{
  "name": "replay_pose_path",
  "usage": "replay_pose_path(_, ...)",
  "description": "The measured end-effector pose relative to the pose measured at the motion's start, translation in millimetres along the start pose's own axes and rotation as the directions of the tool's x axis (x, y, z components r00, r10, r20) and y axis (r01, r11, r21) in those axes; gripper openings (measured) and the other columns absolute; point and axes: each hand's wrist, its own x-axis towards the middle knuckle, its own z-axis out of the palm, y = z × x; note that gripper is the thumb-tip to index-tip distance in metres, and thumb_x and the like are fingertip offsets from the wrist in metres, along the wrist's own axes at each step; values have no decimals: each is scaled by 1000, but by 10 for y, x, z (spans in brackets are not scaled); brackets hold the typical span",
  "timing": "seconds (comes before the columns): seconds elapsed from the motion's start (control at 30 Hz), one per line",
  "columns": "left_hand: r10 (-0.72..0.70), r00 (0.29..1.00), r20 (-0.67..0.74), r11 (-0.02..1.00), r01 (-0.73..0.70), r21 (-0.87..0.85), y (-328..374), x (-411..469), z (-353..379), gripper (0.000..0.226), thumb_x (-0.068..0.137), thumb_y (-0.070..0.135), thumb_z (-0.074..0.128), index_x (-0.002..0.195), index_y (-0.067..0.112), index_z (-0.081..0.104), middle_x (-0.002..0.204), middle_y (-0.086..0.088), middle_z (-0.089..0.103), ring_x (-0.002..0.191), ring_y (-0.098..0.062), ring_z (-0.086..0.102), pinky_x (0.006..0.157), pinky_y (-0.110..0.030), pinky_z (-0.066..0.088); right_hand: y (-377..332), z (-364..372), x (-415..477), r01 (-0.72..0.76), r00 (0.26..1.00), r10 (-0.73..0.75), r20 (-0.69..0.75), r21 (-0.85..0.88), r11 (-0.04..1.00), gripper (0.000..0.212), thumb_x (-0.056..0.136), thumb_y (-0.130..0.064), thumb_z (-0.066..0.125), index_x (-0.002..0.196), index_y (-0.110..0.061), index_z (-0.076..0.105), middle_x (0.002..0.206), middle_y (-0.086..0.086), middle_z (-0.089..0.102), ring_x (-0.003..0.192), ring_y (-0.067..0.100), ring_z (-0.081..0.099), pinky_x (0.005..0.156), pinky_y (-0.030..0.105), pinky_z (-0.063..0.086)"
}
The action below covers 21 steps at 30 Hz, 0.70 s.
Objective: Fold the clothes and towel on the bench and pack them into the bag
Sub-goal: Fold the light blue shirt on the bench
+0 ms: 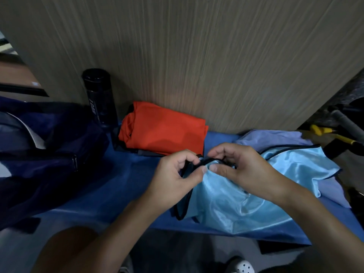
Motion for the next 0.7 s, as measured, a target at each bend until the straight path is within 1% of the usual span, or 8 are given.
replay_pose_path(0.13,-32,999,3,998,32,-57,50,-12,-10,5,79,25,66,77,21,64,72,-1,63,67,-12,58,62,-29,45,37,-85,-42,-70,988,62,139,55,996,5,89,-7,67,90,-12,66,67,-17,63,62,-6,56,60,10,42)
replay_pose_path(0.27,-39,998,-41,997,36,-68,78,-14,-78,11,78,25,64,75,14,64,78,-15,65,65,-28,56,61,-37,46,114,-108,-70,-91,984,91,156,-8,996,10,92,-14,67,84,-9,64,64,-13,56,58,0,48,56,14,38)
replay_pose_path(0.3,-57,997,-51,996,53,-78,85,-12,-96,10,78,24,65,75,15,64,79,-16,65,65,-25,56,60,-34,46,123,-85,-61,-85,987,88,134,-28,996,12,92,-15,66,83,-9,63,65,-12,56,58,1,46,57,15,38)
replay_pose_path(0.37,-88,995,-55,994,84,-63,75,-11,-127,6,80,17,67,74,15,65,77,-17,66,65,-16,57,60,-27,45,137,-31,-3,-65,991,72,112,-68,996,12,92,-13,66,82,-8,60,84,-5,63,72,4,56,68,20,43)
replay_pose_path(0.43,-94,994,-49,995,92,-40,59,-15,-160,2,79,10,66,78,11,67,75,-12,69,67,-12,61,63,-23,48,164,11,83,-106,974,119,193,-74,992,12,92,-11,65,83,-6,58,92,2,65,82,9,62,75,30,47)
replay_pose_path(0.53,-101,993,-62,995,101,0,21,-14,-240,14,80,0,71,84,13,68,83,-4,73,81,-13,70,79,-19,54,220,44,185,-199,910,231,344,-127,972,11,92,-17,64,87,-8,60,73,-3,56,62,5,50,57,25,39)
replay_pose_path(0.6,-111,992,-66,993,114,43,-2,-18,-303,26,82,-9,71,84,17,68,86,3,75,88,-12,72,84,-19,53,253,74,220,-204,914,234,331,-123,971,12,92,-18,66,87,-8,61,68,-9,56,56,-1,47,53,17,37)
replay_pose_path(0.7,-106,992,-71,991,111,78,-60,-13,-394,34,83,-11,70,85,23,68,88,9,74,92,-7,71,87,-18,51,306,126,260,-102,980,116,161,-94,990,7,88,-15,71,86,-9,67,74,-10,63,65,-3,54,63,15,42)
